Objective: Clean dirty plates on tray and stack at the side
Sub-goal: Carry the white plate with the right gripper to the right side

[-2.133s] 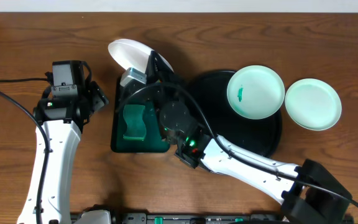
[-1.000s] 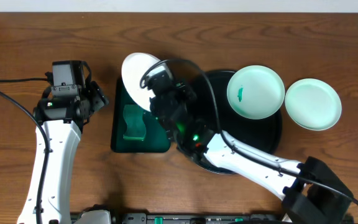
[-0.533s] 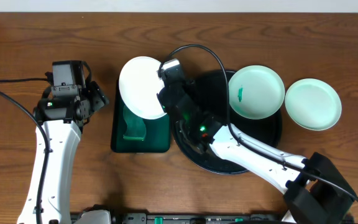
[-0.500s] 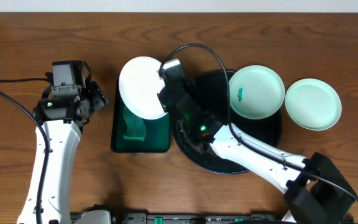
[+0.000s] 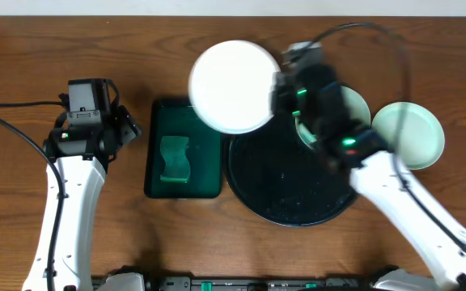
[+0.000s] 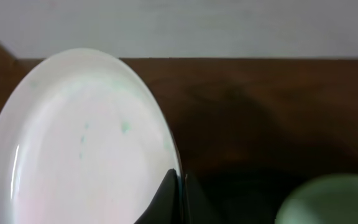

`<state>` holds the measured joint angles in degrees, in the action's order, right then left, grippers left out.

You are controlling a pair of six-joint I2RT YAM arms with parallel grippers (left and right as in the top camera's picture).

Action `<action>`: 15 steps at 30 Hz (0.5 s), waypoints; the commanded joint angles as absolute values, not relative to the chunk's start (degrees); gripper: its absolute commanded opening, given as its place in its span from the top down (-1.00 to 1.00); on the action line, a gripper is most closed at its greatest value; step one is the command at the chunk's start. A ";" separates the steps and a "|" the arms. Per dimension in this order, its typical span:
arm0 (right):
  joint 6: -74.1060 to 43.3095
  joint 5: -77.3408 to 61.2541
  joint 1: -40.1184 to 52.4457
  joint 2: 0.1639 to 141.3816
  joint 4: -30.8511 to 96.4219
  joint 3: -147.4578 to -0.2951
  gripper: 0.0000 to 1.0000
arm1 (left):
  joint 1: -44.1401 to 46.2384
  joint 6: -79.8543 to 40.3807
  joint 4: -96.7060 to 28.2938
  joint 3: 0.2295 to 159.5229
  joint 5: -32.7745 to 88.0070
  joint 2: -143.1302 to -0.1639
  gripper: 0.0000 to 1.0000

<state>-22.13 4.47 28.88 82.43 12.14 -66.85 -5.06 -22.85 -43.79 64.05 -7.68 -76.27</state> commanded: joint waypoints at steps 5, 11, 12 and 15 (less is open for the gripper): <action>-25.65 -1.98 15.31 73.65 20.80 -67.79 0.98 | -5.23 -23.14 -44.10 64.69 -8.38 -75.85 -0.65; -25.67 -1.98 0.93 70.26 27.16 -67.79 0.98 | -5.23 -23.14 -44.10 64.69 -8.40 -75.85 -0.65; -25.67 -2.00 -1.32 70.15 27.90 -67.79 0.98 | -5.23 -23.14 -44.10 64.69 -8.38 -75.85 -0.64; -25.67 -1.98 -7.09 70.32 30.11 -67.77 0.98 | -5.23 -23.14 -44.10 64.69 -8.38 -75.85 -0.65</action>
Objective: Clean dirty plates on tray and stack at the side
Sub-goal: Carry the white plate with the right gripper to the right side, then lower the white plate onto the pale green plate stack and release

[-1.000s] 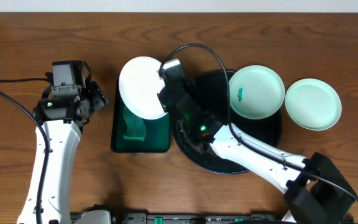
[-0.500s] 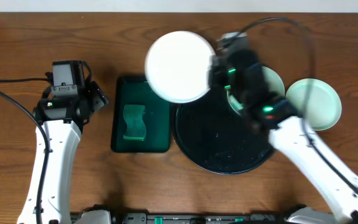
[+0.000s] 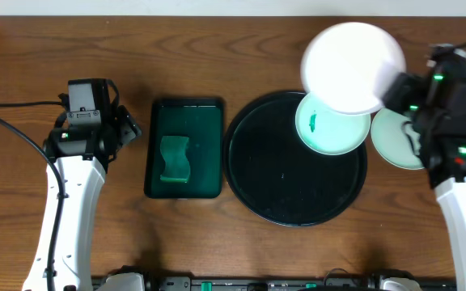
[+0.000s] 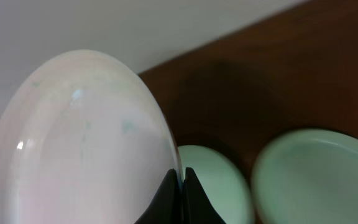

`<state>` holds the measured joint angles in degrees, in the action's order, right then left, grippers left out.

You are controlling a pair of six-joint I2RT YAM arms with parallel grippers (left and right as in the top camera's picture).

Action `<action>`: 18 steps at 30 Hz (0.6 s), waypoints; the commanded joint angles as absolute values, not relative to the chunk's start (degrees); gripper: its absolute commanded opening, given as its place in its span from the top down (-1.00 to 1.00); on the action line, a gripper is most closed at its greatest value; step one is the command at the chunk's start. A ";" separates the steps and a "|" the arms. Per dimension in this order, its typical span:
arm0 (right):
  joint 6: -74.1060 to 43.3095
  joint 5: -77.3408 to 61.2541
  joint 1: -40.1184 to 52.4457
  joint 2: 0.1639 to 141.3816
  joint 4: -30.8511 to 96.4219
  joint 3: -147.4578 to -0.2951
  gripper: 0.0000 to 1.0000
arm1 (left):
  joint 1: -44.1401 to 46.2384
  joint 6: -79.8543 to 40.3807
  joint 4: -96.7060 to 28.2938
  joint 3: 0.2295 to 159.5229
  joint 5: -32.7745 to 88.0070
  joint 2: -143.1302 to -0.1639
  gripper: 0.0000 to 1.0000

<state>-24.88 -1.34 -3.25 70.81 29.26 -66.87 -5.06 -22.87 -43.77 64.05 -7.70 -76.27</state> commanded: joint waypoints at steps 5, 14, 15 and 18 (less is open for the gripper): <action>-25.65 -1.93 -14.31 70.46 32.51 -67.77 0.98 | -5.23 -23.14 -44.10 64.69 -8.38 -75.85 -0.64; -25.65 0.73 -20.05 70.50 34.22 -67.77 0.98 | -5.23 -23.14 -44.10 64.69 -8.40 -75.85 -0.65; -25.65 1.48 -20.18 70.52 34.57 -67.77 0.97 | -5.23 -23.14 -44.10 64.69 -8.38 -75.85 -0.64; -25.65 5.08 -20.21 70.52 35.83 -67.75 0.98 | -5.23 -23.14 -44.10 64.69 -8.38 -75.85 -0.65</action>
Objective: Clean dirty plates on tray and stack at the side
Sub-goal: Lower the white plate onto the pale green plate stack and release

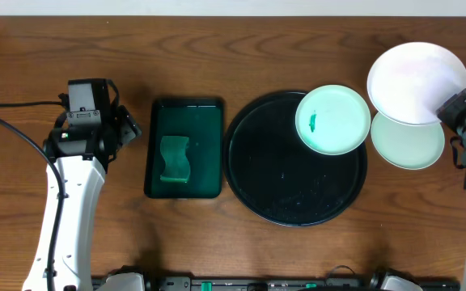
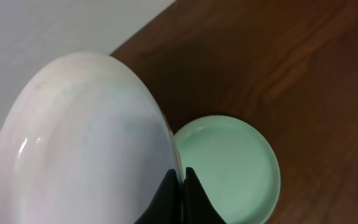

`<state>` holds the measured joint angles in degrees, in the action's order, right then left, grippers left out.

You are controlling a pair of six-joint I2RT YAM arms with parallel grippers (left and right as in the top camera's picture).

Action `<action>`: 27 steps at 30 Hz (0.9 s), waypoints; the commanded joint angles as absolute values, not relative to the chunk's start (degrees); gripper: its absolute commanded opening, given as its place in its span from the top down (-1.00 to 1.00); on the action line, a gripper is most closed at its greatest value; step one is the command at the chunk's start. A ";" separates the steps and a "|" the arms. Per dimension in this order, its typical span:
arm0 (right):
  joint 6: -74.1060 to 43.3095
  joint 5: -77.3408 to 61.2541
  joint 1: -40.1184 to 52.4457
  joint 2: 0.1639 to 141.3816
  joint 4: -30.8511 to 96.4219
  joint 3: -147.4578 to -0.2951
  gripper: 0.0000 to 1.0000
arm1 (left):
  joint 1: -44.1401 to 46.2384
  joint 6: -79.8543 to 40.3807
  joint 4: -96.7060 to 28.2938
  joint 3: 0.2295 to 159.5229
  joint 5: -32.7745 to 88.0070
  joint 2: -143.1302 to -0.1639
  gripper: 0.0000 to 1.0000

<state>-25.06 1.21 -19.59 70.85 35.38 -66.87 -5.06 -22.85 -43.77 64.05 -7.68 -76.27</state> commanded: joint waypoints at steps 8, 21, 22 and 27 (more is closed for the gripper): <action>-25.65 9.23 -20.21 70.52 37.56 -67.70 0.98 | -5.23 -23.14 -44.10 64.69 -8.38 -75.85 -0.65; -25.67 14.57 -20.21 77.25 42.76 -67.70 0.98 | -5.23 -23.14 -44.10 64.69 -8.40 -75.88 -0.64; -25.67 15.07 -20.21 78.24 43.22 -67.70 0.98 | -5.23 -23.14 -44.10 64.69 -8.38 -75.85 -0.64; -25.69 19.00 -20.23 83.11 45.04 -67.70 0.98 | -5.23 -23.14 -44.10 64.69 -8.40 -75.85 -0.64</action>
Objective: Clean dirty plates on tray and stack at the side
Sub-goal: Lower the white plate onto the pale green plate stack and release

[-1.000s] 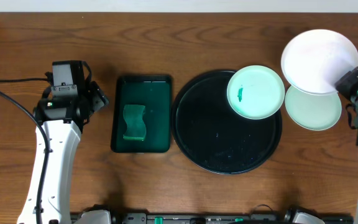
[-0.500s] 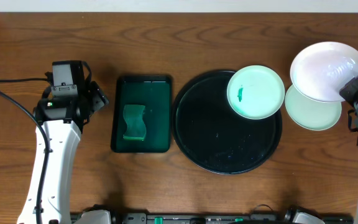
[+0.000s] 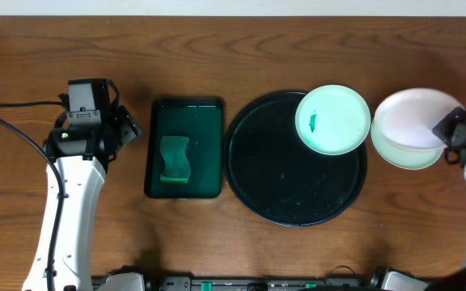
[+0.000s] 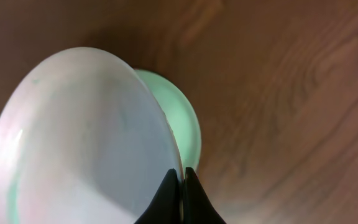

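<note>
My right gripper [image 3: 442, 129] [image 4: 181, 180] is shut on the rim of a white plate [image 3: 415, 118] [image 4: 79, 143], held low over a pale green plate [image 3: 411, 153] [image 4: 182, 124] lying on the table at the right. A green plate with a dark green smear [image 3: 333, 120] rests on the upper right rim of the round black tray [image 3: 285, 194]. My left gripper [image 3: 129, 125] hovers left of the sponge tray; its jaws are too small to read.
A dark green rectangular tray [image 3: 184, 147] holds a green sponge [image 3: 174, 158], left of the round tray. The table's right edge lies close beyond the pale green plate. The left arm stretches down the left side.
The white plate in my right gripper has come down from above and behind the pale green plate to sit low over it, nearly covering it. The left arm has not moved.
My right gripper held the white plate over the sponge tray's right end. Then it was over the tray's upper right, above the smeared green plate. Then it was past the tray above the pale green plate, and now low onto that plate.
</note>
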`<state>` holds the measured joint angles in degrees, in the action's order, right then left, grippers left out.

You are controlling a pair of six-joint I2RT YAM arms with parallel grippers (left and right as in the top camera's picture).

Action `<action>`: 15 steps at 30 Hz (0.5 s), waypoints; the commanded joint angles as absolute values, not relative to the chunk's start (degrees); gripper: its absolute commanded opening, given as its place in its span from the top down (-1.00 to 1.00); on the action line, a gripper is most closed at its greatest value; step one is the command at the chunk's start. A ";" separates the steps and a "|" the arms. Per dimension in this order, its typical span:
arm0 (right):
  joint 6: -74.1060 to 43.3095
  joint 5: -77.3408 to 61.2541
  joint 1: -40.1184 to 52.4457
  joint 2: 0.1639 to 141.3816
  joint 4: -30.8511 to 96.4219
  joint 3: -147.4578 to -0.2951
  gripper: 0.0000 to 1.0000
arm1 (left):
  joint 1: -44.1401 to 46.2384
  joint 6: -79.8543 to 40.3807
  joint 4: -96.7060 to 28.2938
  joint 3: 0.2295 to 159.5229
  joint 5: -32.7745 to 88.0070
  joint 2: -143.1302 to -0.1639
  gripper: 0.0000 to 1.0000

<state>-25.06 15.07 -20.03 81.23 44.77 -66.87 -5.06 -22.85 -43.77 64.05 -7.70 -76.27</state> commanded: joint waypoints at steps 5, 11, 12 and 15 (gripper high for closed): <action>-27.42 23.51 -20.60 87.46 44.75 -67.70 0.98 | -5.23 -23.14 -44.10 64.69 -8.38 -75.85 -0.64; -29.82 25.21 -22.70 90.50 43.97 -67.70 0.98 | -5.23 -23.14 -44.10 64.69 -8.38 -75.88 -0.65; -29.82 25.23 -22.92 91.02 43.83 -67.70 0.98 | -5.23 -23.14 -44.10 64.69 -8.38 -75.85 -0.64; -29.76 24.43 -23.33 92.86 43.00 -67.70 0.98 | -5.23 -23.14 -44.10 64.69 -8.38 -75.85 -0.64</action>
<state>-28.16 23.14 -22.68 91.13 43.44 -66.87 -5.06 -22.85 -43.77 64.05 -7.68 -76.27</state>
